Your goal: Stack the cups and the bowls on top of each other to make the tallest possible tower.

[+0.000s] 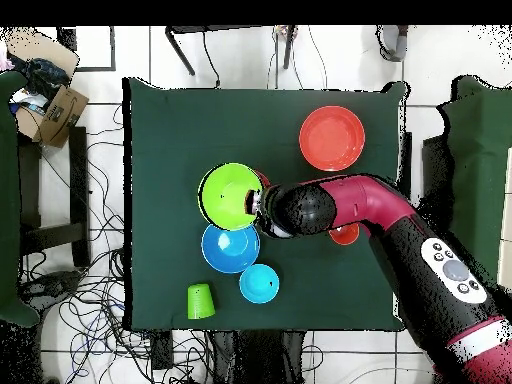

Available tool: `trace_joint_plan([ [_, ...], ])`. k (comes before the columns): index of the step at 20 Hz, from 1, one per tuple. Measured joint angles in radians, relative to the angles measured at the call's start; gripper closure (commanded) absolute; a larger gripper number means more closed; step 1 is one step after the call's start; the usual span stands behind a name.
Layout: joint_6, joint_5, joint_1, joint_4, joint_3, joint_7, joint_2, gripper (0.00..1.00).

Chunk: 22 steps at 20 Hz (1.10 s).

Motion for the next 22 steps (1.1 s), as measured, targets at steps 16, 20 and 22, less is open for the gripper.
trace_joint_plan([
  [16, 0.000, -0.015, 0.004, -0.015, -0.004, 0.000, 0.049, 1.00],
  [20, 0.000, -0.016, 0.004, -0.020, -0.005, 0.000, 0.064, 1.00],
  [22, 0.000, -0.016, 0.004, -0.022, -0.005, 0.000, 0.065, 1.00],
])
